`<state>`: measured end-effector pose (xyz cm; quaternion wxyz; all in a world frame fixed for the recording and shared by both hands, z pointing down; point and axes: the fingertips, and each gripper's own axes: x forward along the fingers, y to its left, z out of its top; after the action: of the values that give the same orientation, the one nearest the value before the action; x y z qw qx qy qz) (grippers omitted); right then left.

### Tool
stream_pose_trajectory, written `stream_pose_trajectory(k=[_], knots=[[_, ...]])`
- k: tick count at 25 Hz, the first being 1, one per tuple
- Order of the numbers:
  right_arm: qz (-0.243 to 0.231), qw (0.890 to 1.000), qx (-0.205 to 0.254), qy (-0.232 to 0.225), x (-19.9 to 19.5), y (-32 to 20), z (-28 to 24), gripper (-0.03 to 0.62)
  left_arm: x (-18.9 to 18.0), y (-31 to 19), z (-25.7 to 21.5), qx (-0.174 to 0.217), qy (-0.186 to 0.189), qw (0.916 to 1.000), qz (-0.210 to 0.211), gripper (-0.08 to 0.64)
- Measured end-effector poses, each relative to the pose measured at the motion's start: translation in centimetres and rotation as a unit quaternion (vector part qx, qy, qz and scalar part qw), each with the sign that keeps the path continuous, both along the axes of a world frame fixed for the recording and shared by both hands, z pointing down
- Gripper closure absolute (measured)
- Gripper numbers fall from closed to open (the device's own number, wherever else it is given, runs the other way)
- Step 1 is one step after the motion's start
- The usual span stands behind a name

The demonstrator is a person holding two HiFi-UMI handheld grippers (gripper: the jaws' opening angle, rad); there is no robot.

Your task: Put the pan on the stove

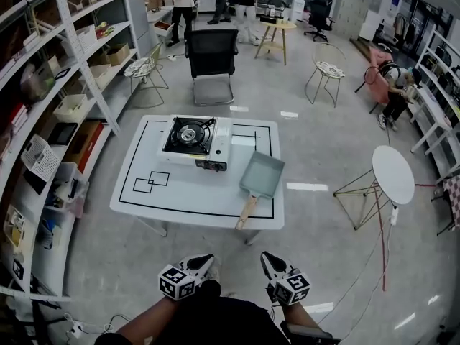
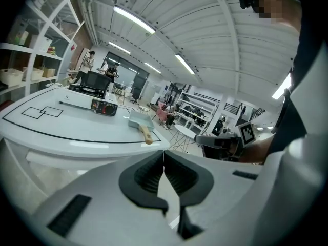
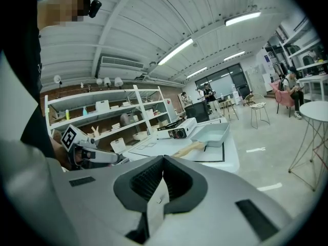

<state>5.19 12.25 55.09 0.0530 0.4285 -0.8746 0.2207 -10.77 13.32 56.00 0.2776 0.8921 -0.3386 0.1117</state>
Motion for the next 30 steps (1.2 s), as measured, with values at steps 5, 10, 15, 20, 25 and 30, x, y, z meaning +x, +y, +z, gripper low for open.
stream_pose_trajectory(k=[5, 10, 15, 20, 25, 30], knots=[[0.019, 1.0, -0.004, 0.001, 0.0, -3.0, -0.9, 0.566, 0.3, -2.9, 0.3, -0.006, 0.005, 0.9998, 0.018, 0.551], [0.041, 0.999, 0.001, 0.01, 0.6, -5.9, -1.2, 0.567, 0.8, -6.5, 0.2, -0.013, 0.012, 0.9989, 0.043, 0.551], [0.073, 0.997, 0.005, 0.01, 0.8, -8.3, -1.9, 0.566, 1.6, -9.5, 0.1, -0.018, 0.017, 0.9964, 0.082, 0.551], [0.108, 0.994, 0.014, 0.011, 0.9, -10.3, -2.2, 0.567, 1.5, -12.1, -0.1, -0.013, 0.01, 0.9921, 0.124, 0.55], [0.135, 0.991, 0.019, 0.008, 1.2, -11.7, -2.5, 0.566, 1.5, -14.0, -0.5, -0.003, 0.014, 0.9884, 0.151, 0.551], [0.144, 0.989, 0.012, 0.007, 1.2, -12.2, -2.1, 0.566, 1.9, -15.1, -0.1, -0.006, 0.014, 0.9866, 0.162, 0.551]])
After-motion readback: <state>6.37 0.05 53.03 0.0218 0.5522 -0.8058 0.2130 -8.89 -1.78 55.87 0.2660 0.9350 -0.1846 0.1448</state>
